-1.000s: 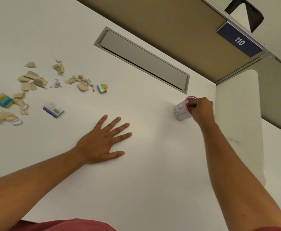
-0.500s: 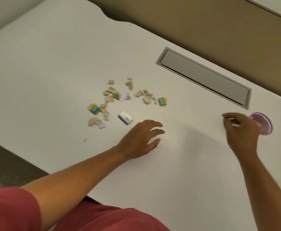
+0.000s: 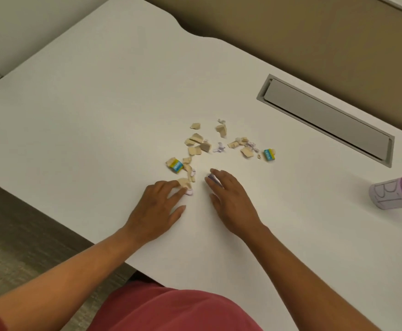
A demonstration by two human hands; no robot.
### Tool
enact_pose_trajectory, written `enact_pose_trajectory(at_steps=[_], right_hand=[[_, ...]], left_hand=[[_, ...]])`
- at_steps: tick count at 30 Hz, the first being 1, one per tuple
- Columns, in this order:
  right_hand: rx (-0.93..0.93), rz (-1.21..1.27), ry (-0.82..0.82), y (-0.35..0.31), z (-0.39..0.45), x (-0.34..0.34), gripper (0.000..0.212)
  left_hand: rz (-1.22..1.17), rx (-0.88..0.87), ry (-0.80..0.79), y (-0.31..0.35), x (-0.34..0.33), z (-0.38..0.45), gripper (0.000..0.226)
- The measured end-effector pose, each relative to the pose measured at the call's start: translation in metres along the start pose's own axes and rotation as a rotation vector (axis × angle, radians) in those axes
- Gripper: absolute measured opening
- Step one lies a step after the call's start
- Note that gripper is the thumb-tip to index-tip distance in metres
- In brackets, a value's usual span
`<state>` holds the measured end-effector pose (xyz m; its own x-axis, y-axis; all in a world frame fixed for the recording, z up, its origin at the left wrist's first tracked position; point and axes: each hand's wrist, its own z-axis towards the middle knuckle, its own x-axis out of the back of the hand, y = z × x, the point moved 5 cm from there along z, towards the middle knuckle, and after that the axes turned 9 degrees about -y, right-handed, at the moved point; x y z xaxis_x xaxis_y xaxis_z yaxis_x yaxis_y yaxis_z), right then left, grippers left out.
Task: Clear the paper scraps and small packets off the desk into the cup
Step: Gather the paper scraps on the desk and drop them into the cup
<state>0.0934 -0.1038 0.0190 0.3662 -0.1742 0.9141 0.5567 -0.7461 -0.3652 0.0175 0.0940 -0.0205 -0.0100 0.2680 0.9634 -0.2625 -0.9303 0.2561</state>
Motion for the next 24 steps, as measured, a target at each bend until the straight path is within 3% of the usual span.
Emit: enact_pose_trajectory(at_steps=[2, 7, 10, 13, 16, 19, 24], right_hand=[[-0.026, -0.073, -0.017, 0.002, 0.003, -0.004, 0.042], [-0.160, -0.120, 0.154, 0.016, -0.020, 0.002, 0.023], [-0.241, -0.097, 0.216, 0.016, -0.029, 0.003, 0.023], [-0.229, -0.038, 0.273, -0.002, -0.019, 0.005, 0.027], [-0.190, 0.030, 0.325, -0.026, -0.003, 0.004, 0.027], [-0.184, 0.094, 0.310, -0.044, 0.012, -0.004, 0.028], [-0.224, 0.137, 0.246, -0.050, 0.023, -0.011, 0.030]], left_hand=[[0.014, -0.079, -0.009, 0.008, -0.004, 0.009, 0.046], [0.014, -0.138, -0.054, 0.025, -0.008, 0.043, 0.053], [-0.004, -0.167, 0.088, 0.021, 0.005, 0.056, 0.036], [0.002, -0.030, 0.197, -0.011, 0.019, 0.064, 0.035], [0.075, 0.063, 0.165, -0.040, 0.023, 0.069, 0.042], [0.121, 0.039, 0.121, -0.046, 0.024, 0.074, 0.036], [-0.157, 0.126, 0.087, -0.051, 0.026, 0.083, 0.035]])
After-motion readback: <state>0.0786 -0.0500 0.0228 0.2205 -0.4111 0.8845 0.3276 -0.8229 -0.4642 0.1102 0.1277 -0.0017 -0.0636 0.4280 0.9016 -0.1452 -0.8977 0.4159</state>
